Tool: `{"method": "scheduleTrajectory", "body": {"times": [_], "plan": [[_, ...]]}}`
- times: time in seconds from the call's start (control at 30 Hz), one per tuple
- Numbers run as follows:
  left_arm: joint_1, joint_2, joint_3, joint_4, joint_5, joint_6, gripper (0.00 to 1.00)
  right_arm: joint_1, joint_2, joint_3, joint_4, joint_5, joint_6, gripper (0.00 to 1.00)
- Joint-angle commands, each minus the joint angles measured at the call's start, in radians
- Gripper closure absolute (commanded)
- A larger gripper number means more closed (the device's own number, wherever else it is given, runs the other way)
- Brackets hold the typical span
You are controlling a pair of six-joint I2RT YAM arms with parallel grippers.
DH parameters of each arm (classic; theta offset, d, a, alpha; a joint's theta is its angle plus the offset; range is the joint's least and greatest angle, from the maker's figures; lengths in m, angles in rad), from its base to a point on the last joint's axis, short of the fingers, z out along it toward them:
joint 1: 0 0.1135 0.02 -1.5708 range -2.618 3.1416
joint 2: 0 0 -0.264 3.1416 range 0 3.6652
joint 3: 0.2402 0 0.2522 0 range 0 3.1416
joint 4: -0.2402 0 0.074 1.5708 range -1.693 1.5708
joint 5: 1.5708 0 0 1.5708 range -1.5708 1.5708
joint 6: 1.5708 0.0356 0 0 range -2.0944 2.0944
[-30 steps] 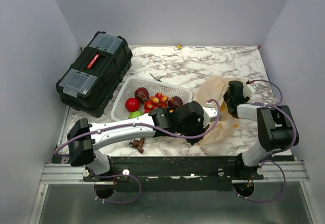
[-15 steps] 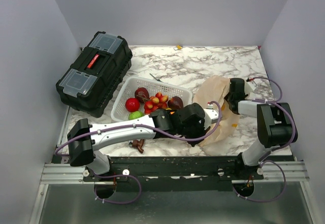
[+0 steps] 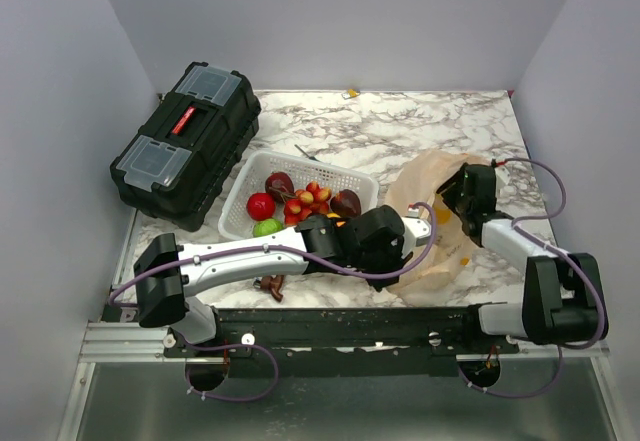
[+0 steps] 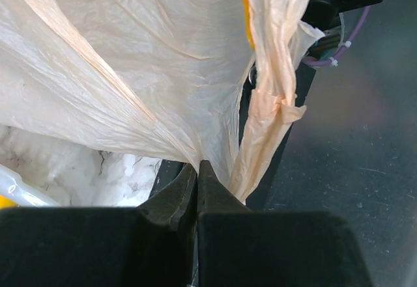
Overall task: Take the fake fruits out of the plastic bag
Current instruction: Take out the fake fruit from the plastic bag.
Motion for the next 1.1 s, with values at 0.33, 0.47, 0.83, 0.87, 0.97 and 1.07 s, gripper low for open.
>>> {"method": "scheduleTrajectory", "body": {"times": [0.33, 0.47, 0.83, 0.87, 0.97, 1.07], "plan": [[-0.005, 0.039, 0.063, -0.047, -0.080, -0.007, 1.00, -0.004, -0.419, -0.074, -0.429, -0.364, -0.058, 0.76], [-0.005, 0.048, 0.071, -0.056, -0.094, -0.009, 1.00, -0.004, -0.553, -0.027, -0.597, -0.361, -0.070, 0.77], [-0.006, 0.024, 0.072, -0.065, -0.138, 0.008, 1.00, -0.004, -0.677, 0.299, -0.919, -0.242, -0.078, 0.78], [-0.005, 0.019, 0.071, -0.065, -0.145, 0.009, 1.00, -0.005, -0.673, 0.329, -0.931, -0.240, -0.087, 0.78], [-0.006, -0.002, 0.065, -0.061, -0.155, 0.016, 0.91, -0.004, -0.651, 0.412, -0.941, -0.245, -0.135, 0.78], [-0.005, -0.028, 0.052, -0.050, -0.170, 0.023, 0.75, -0.005, -0.605, 0.454, -0.941, -0.251, -0.172, 0.78]]}}
